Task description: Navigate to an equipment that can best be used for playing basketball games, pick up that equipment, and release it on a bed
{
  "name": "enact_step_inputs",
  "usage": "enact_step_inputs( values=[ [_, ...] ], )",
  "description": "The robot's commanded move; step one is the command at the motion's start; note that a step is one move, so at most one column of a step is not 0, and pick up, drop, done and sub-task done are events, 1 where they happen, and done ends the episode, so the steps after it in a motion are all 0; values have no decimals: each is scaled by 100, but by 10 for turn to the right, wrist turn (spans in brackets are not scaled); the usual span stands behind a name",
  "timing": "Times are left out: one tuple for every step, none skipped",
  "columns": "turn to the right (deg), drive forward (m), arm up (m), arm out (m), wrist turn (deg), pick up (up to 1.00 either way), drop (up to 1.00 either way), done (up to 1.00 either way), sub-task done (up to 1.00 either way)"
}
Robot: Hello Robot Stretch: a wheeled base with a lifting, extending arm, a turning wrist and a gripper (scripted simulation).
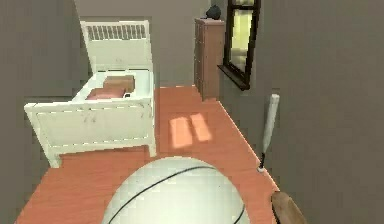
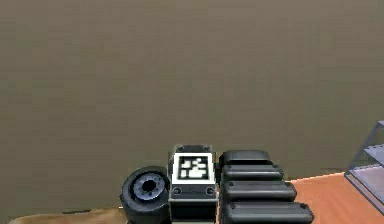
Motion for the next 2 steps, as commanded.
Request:
enact_step_inputs(
  values=[
    [450,0,0,0,0,0,0,0,0],
    [270,0,0,0,0,0,0,0,0]
  ],
)
